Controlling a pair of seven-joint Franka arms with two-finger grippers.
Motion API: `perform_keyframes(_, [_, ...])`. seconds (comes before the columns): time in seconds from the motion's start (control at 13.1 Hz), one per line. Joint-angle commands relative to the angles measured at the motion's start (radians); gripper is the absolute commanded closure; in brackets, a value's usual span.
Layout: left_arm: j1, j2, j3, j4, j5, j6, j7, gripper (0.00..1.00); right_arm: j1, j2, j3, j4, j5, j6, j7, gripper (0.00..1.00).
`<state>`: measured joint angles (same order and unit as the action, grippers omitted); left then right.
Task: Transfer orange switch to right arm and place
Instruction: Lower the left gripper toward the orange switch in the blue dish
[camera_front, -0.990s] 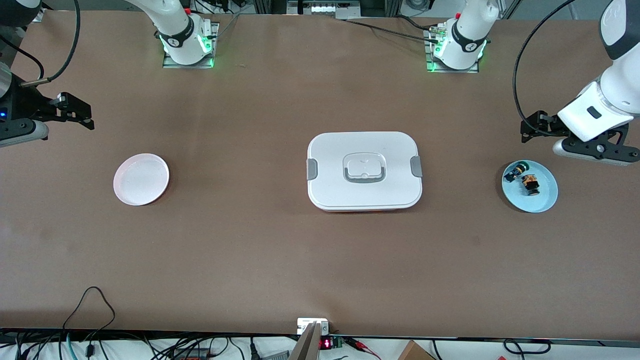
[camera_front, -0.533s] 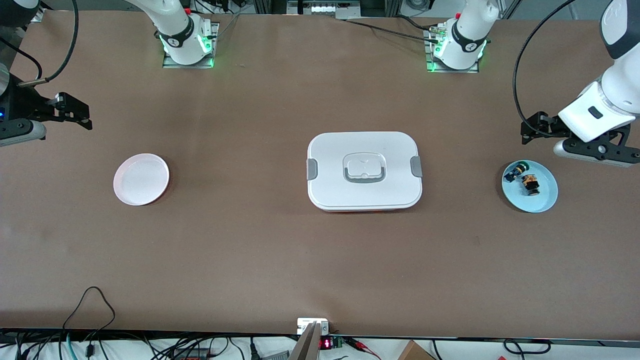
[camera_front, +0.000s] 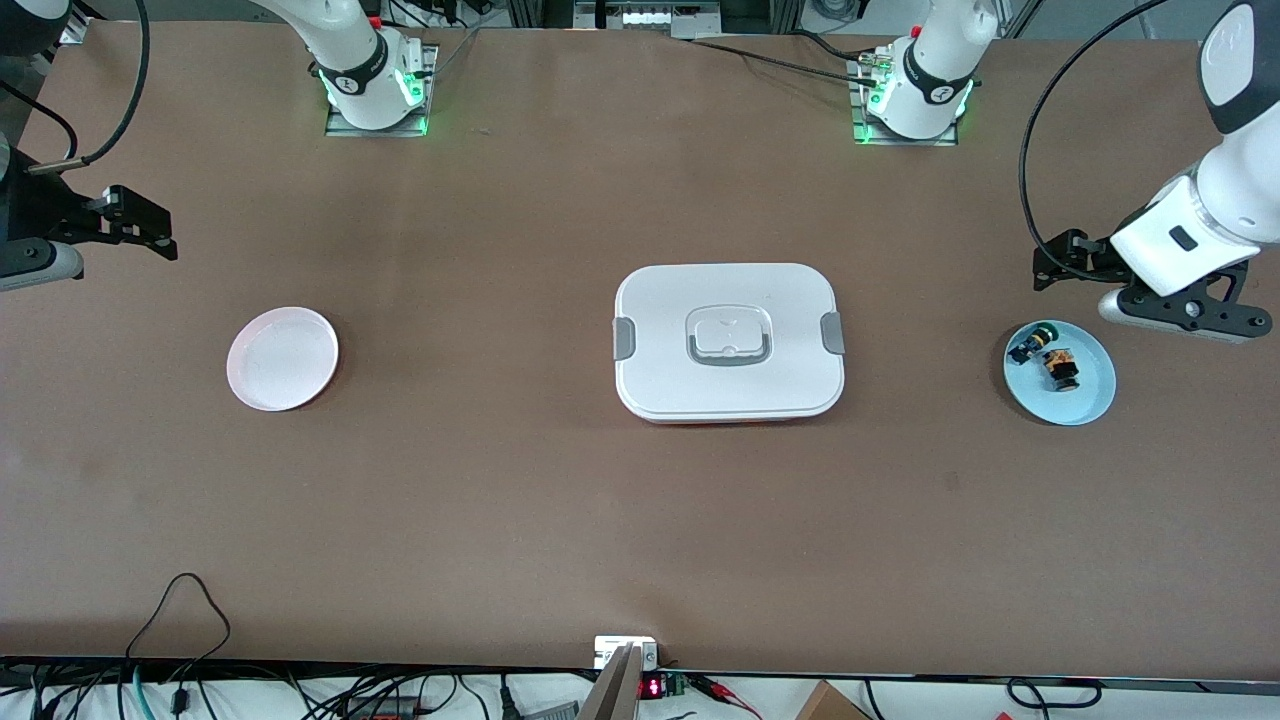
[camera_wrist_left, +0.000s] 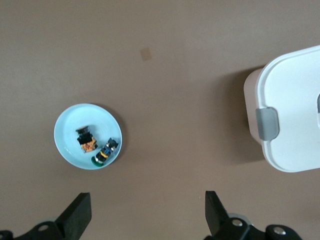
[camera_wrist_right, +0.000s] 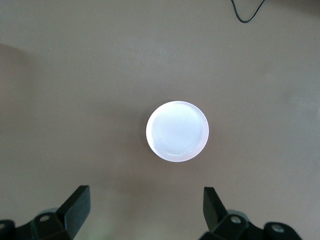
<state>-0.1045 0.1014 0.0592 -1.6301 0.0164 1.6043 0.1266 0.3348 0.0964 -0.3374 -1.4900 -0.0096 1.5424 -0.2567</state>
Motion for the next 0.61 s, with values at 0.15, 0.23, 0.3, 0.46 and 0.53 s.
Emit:
perform_keyframes(0.15, [0.048, 0.086, 0.011, 0.036, -0.022, -0.052, 0.011, 0.0, -0.003, -0.001, 0.0, 0.005, -0.012, -0.002, -0.015, 0.0])
perform_keyframes(0.23, [0.057, 0.116, 0.013, 0.023, -0.012, -0.05, 0.011, 0.0, -0.003, -0.001, 0.0, 0.005, -0.012, -0.001, -0.015, 0.0])
perform_keyframes(0.3, [0.08, 0.144, 0.013, 0.021, -0.012, -0.047, 0.011, 0.0, -0.003, -0.001, -0.002, 0.005, -0.012, -0.002, -0.015, 0.0])
perform_keyframes(0.46, [0.127, 0.204, 0.013, 0.019, -0.007, 0.012, 0.011, 0.0, -0.003, -0.001, 0.0, 0.005, -0.012, -0.002, -0.015, 0.0])
perform_keyframes(0.53, [0.156, 0.228, 0.013, 0.006, -0.006, 0.054, 0.013, 0.0, -0.003, -0.001, 0.0, 0.005, -0.012, -0.001, -0.015, 0.0])
